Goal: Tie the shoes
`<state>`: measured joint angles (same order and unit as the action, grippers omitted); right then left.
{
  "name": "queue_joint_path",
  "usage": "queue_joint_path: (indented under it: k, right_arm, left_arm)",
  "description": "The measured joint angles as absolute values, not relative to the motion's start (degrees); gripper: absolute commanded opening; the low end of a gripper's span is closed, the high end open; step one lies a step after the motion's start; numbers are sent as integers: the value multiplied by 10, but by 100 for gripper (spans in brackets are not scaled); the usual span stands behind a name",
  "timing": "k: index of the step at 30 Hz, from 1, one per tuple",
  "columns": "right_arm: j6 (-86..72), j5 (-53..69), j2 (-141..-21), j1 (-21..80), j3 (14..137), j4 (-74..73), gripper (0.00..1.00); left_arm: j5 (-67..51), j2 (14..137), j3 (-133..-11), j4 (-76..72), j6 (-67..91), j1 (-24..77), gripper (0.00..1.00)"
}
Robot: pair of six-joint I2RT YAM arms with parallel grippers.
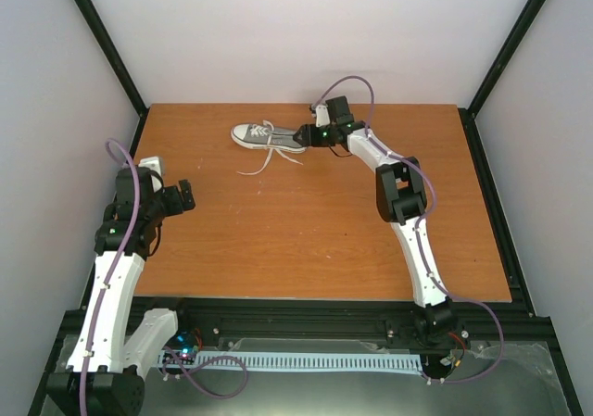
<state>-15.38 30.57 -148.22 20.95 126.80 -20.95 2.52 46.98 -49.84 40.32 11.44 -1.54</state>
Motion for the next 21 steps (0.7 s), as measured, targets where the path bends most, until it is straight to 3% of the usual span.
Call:
queue_joint_path:
  k: [6, 7, 9, 11, 16, 17, 19, 21]
  right_arm:
    - [-149, 307, -1492, 209, 1271, -213, 51]
    - [-149, 306, -1492, 209, 1272, -212, 53]
    - [-148, 304, -1493, 209, 1275, -212, 68]
    - [-144, 305, -1495, 209, 1282, -212, 70]
    - [-134, 305, -1516, 210, 1321, -211, 43]
    - [-133, 305, -1518, 210, 1324, -211, 34]
    - [-130, 305, -1520, 210, 1325, -212, 6]
    - [-120, 307, -1520, 210, 1325, -211, 3]
  left_arm:
    - [36, 470, -498, 403, 114, -15, 100]
    - [37, 470, -498, 403, 114, -15, 100]
    - [41, 470, -498, 403, 114, -15, 100]
    - [46, 470, -498, 403, 114, -15, 100]
    - [52, 473, -498, 404, 114, -15, 100]
    - [54, 475, -498, 404, 114, -15, 100]
    - [58, 477, -498, 404, 114, -15, 100]
    - [61, 477, -498, 404, 114, -15, 100]
